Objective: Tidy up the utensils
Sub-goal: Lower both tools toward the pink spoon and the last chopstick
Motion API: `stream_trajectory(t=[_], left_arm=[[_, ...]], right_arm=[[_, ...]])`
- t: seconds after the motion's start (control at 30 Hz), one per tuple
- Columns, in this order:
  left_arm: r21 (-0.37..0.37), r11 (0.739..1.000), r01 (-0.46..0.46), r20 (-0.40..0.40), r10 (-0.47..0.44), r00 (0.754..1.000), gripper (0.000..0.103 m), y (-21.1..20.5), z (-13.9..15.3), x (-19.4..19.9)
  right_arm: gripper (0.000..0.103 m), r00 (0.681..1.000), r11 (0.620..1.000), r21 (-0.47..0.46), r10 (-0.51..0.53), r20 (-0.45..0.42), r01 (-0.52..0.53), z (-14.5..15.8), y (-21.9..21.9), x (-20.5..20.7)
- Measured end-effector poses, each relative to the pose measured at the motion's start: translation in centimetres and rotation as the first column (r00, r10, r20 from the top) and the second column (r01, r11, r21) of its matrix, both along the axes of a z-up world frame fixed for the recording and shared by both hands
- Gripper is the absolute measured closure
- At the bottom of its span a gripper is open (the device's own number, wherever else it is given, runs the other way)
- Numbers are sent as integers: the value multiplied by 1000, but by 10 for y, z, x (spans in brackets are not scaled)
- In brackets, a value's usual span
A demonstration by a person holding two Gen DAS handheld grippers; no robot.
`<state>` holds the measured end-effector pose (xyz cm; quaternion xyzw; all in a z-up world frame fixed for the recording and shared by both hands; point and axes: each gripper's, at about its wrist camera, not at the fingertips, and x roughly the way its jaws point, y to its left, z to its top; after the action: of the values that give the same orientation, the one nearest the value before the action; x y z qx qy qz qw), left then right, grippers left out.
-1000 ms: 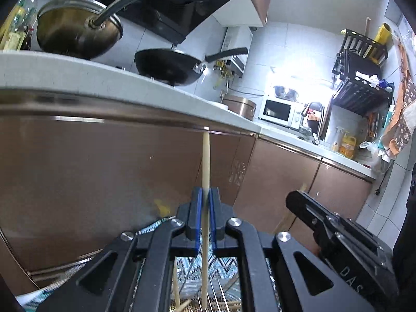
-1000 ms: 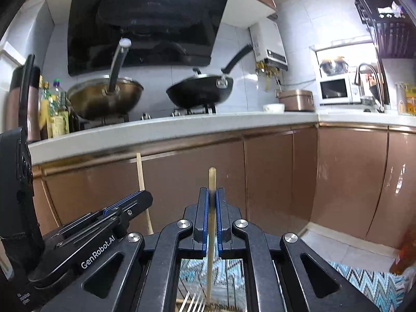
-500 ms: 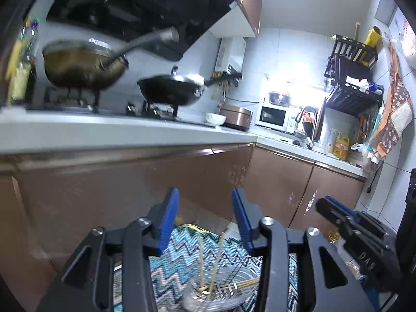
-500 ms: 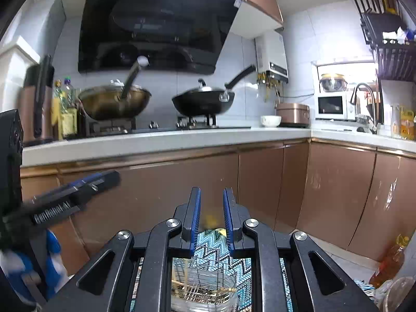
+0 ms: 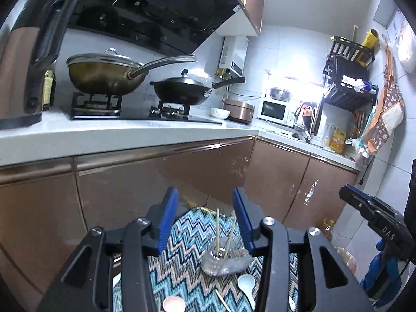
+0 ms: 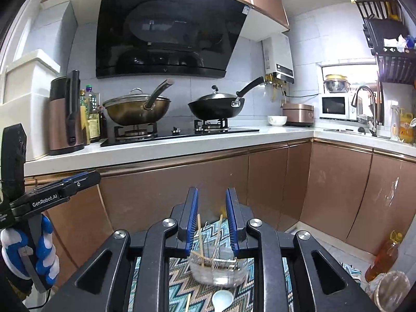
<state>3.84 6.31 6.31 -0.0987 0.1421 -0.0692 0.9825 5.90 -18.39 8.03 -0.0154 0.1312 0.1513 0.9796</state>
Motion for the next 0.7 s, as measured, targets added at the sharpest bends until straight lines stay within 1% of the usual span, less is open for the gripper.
stream_trajectory(t=[0.13,0.3,0.57,0.7], left_arm=[[-31,999,14,-40,-15,999,61,11,-4,-9],[-35,999,36,-100,-39,994,61,18,-18,-16],[-52,997,63,-209,-72,975,61,27,-54,-12],[-75,994,75,-286,-94,954,61,34,-80,2]], right_arm=[[80,1000,1000,2,7,-15,-7,5,1,-17],[80,999,1000,15,14,-43,-13,3,-2,-29],[79,992,999,35,12,-125,-8,-19,-11,-28],[79,980,999,26,29,-199,-24,-38,-9,-16]])
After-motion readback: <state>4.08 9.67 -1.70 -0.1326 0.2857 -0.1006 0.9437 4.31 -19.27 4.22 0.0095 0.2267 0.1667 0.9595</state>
